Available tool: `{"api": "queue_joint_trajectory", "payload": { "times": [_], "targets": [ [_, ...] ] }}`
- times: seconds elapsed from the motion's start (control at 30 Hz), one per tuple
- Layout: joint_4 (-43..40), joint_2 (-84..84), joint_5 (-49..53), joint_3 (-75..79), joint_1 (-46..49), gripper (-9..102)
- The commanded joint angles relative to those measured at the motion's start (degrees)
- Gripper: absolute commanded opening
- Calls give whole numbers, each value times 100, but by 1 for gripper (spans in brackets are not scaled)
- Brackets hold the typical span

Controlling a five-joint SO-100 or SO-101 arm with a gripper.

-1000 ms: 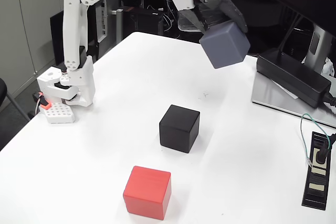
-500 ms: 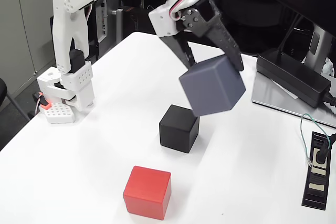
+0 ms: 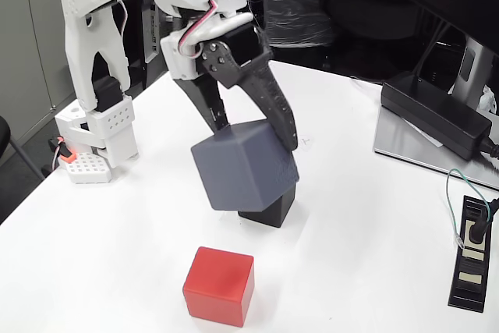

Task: Stack the three blocks in an ordered color.

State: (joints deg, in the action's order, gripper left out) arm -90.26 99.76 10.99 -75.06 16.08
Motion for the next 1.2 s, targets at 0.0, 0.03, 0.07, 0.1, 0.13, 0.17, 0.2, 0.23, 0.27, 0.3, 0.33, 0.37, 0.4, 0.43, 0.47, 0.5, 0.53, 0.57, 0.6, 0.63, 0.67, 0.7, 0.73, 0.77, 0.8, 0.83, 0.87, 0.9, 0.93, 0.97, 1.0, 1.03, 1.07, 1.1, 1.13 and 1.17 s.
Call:
{"api": "queue_joint_trajectory", "payload": {
  "times": [0.0, 0.03, 0.07, 0.1, 0.13, 0.17, 0.2, 0.23, 0.27, 0.3, 0.33, 0.37, 0.4, 0.43, 0.47, 0.5, 0.53, 0.57, 0.6, 0.63, 0.67, 0.7, 0.73, 0.77, 0.8, 0.83, 0.87, 0.9, 0.93, 0.97, 1.0, 1.03, 1.07, 1.1, 1.13, 1.17],
  "targets": [
    [-26, 299, 229, -369, 97, -1],
    [-26, 290, 272, -457, 105, -1],
    [-26, 281, 308, -527, 123, -1],
    [-26, 281, 325, -598, 141, -1],
    [-18, 281, 308, -650, 176, -1],
    [0, 264, 299, -686, 220, -1],
    [0, 246, 299, -694, 290, -1],
    [18, 237, 334, -721, 369, -1],
    [44, 237, 334, -747, 475, -1],
    [44, 237, 352, -800, 598, -1],
    [53, 237, 360, -861, 712, -1],
    [53, 229, 360, -914, 817, -1],
    [53, 229, 360, -976, 888, -1],
    [62, 229, 369, -1037, 940, -1],
    [70, 229, 369, -1081, 984, -1],
    [105, 229, 369, -1125, 1002, -1],
    [176, 229, 369, -1151, 1002, -1],
    [281, 220, 369, -1178, 1002, -1],
    [396, 220, 369, -1204, 1002, -1],
    [510, 220, 360, -1257, 1002, -1],
    [624, 220, 360, -1310, 1002, -1],
    [721, 220, 360, -1380, 1002, -1],
    [809, 220, 360, -1441, 1002, -1],
    [888, 220, 360, -1512, 1002, -1],
    [958, 220, 360, -1582, 1002, -1],
    [1028, 220, 360, -1644, 1002, -1],
    [1099, 220, 360, -1705, 1002, -1],
    [1151, 220, 360, -1767, 1002, -1],
    [1213, 220, 360, -1802, 1002, -1],
    [1274, 220, 352, -1819, 1002, -1],
    [1336, 220, 334, -1828, 1002, -1],
    [1397, 211, 316, -1828, 1002, -1],
    [1450, 185, 299, -1828, 1002, -1],
    [1477, 123, 299, -1828, 1002, -1],
    [1477, 44, 299, -1828, 1002, -1],
    [1494, -53, 299, -1819, 1002, -1]
  ]
}}
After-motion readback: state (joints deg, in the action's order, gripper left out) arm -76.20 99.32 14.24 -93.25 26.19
